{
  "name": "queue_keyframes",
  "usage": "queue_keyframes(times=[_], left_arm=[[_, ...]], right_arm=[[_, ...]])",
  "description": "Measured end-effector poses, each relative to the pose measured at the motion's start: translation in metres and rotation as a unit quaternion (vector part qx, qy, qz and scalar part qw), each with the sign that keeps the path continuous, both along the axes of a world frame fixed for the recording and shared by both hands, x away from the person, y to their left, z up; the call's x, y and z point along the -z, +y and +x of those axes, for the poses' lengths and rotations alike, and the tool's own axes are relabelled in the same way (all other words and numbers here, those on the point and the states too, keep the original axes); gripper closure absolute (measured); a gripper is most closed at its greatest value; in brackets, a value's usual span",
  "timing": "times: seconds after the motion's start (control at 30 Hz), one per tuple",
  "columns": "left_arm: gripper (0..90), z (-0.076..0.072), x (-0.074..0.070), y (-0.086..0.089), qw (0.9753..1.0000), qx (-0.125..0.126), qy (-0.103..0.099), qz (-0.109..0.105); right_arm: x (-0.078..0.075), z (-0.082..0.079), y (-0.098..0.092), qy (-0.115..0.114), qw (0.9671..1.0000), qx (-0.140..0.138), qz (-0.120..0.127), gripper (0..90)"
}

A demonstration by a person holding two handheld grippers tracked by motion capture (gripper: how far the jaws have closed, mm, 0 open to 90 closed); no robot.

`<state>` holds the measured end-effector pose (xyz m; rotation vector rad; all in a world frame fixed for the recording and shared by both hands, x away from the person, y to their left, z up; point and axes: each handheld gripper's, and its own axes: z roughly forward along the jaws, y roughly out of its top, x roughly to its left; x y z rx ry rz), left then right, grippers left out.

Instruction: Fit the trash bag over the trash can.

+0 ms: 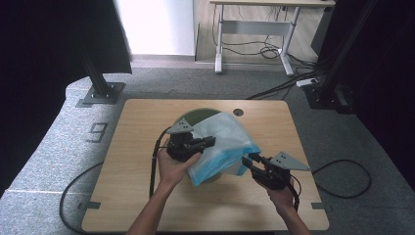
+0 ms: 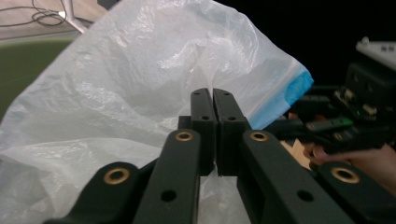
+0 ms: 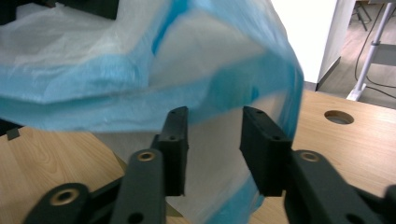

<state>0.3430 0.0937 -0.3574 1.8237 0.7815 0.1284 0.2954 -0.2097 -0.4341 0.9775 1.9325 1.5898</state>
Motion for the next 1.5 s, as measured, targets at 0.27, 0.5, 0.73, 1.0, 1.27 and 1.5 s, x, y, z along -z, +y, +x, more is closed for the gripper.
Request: queue_keyframes(times=[0.27, 0.5, 0.73, 1.0, 1.27, 1.5], left_arm=[[89.7, 0.003, -0.001, 0.013, 0.9996, -0.014, 0.003, -0.025], [89.7, 0.005, 0.002, 0.013, 0.9995, -0.016, 0.007, -0.028], [89.7, 0.008, 0.005, 0.02, 0.9991, -0.02, 0.015, -0.036], [89.7, 0.006, 0.009, 0.022, 0.9988, -0.023, 0.016, -0.039], [89.7, 0.012, 0.009, 0.029, 0.9982, -0.035, 0.016, -0.047], [89.8, 0.014, 0.008, 0.05, 0.9948, -0.064, 0.003, -0.079]], right_arm=[[-0.002, -0.006, -0.005, -0.003, 0.9999, 0.001, 0.011, 52.9], [-0.009, -0.002, 0.007, -0.004, 0.9995, -0.02, 0.024, 47.1], [-0.009, 0.014, 0.015, 0.036, 0.9968, -0.024, 0.067, 47.9], [-0.012, 0.016, 0.021, 0.029, 0.9958, -0.028, 0.083, 68.8], [-0.023, 0.016, 0.016, 0.004, 0.9977, -0.037, 0.057, 88.4], [-0.027, 0.014, 0.013, -0.016, 0.9994, -0.029, 0.0, 88.5]])
